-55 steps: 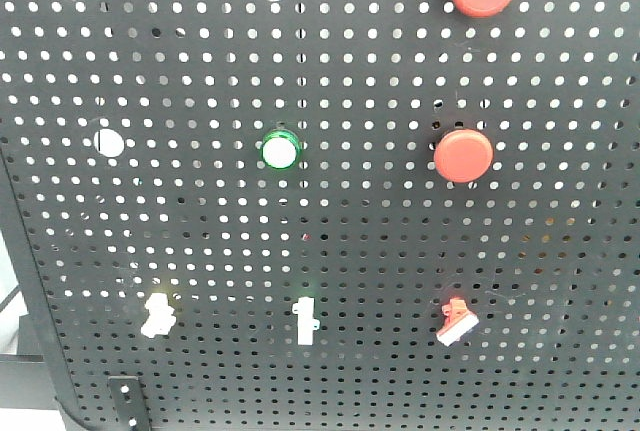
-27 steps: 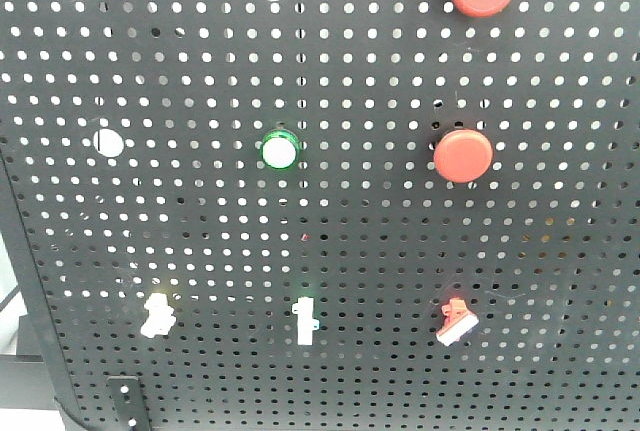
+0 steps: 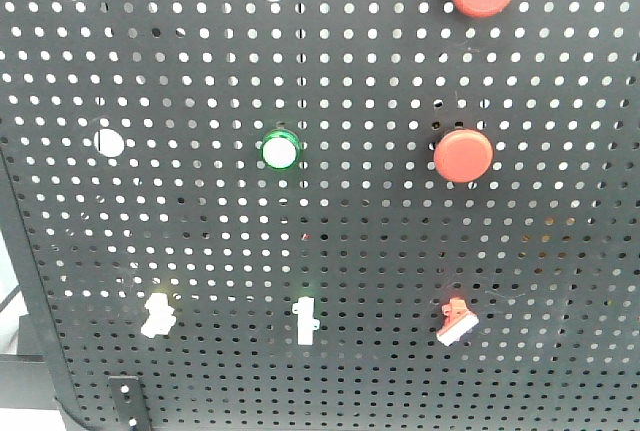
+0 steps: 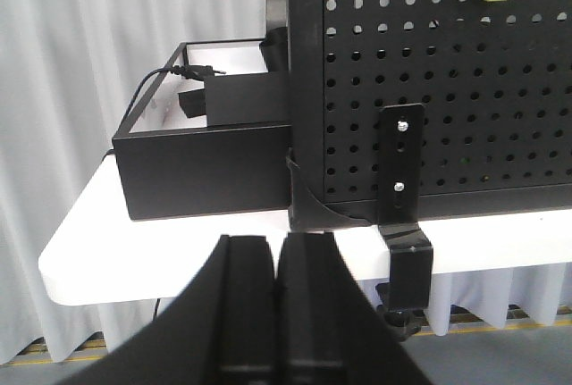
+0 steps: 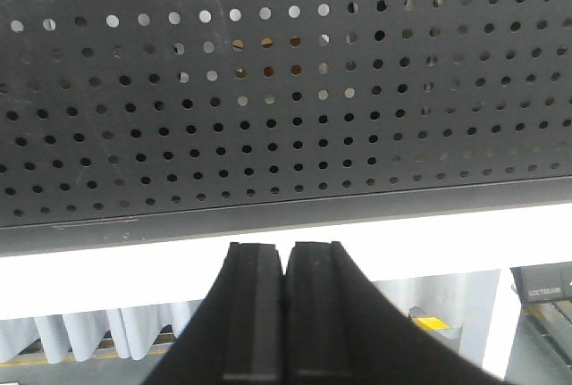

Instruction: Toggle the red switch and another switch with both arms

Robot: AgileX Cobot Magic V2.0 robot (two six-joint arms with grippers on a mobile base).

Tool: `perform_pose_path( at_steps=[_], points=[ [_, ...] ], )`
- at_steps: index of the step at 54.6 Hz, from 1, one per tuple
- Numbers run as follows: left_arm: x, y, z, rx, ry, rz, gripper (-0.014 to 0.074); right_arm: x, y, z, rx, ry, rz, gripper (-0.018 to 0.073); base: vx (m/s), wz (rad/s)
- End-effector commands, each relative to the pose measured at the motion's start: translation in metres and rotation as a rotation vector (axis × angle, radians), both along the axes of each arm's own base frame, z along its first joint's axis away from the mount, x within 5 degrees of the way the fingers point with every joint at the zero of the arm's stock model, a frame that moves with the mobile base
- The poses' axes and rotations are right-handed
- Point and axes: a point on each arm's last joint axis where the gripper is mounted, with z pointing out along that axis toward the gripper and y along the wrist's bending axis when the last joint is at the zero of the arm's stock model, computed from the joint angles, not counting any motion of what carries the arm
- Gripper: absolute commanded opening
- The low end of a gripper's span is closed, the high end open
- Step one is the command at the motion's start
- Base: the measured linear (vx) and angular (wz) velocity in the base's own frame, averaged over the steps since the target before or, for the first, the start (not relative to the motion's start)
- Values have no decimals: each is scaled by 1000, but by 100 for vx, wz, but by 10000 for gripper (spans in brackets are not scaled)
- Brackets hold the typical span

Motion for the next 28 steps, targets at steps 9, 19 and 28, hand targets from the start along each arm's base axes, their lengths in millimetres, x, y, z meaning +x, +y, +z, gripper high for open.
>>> perform_pose_path(
  at_steps=[9, 19, 28],
  points=[
    [0, 0, 1, -13, -73, 1, 3, 0, 0, 6, -31, -80, -1, -6, 0, 0],
    [0, 0, 1, -13, -73, 1, 3, 0, 0, 6, -31, -80, -1, -6, 0, 0],
    [0, 0, 1, -13, -73, 1, 3, 0, 0, 6, -31, -80, -1, -6, 0, 0]
  ],
)
